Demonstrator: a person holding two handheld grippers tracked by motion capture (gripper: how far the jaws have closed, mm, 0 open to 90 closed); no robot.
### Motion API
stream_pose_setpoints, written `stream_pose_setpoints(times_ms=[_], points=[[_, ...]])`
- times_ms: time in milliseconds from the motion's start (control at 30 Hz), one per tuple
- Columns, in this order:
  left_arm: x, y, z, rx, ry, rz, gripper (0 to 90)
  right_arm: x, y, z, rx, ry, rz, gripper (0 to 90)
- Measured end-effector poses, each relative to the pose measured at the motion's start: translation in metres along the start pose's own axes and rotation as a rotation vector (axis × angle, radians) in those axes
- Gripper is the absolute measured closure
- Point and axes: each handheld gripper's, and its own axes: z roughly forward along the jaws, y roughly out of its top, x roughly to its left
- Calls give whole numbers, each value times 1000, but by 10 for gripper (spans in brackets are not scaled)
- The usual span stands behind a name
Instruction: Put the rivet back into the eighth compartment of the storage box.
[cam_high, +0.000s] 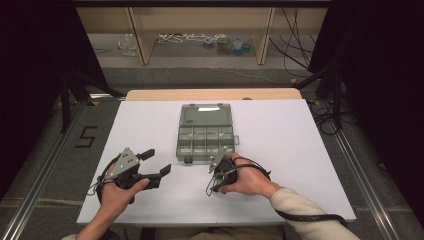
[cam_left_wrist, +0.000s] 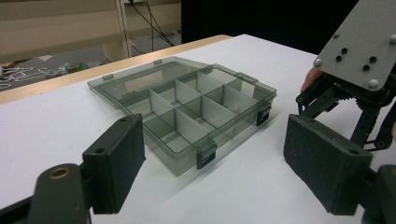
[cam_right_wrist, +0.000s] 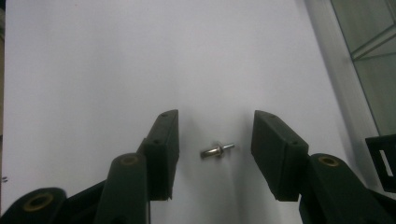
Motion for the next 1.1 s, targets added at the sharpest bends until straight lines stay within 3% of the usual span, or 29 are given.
stream_pose_setpoints(times_ms=[300, 800, 1100], points=[[0, 0, -1, 11, 2, -3, 202, -1, 0, 0, 1, 0, 8, 565], [-1, 0, -1, 11, 2, -3, 202, 1, 2, -1, 7, -8, 25, 756], [0, 0, 0, 3, -1, -4, 202, 2, 2, -1, 13, -4, 43, 819]])
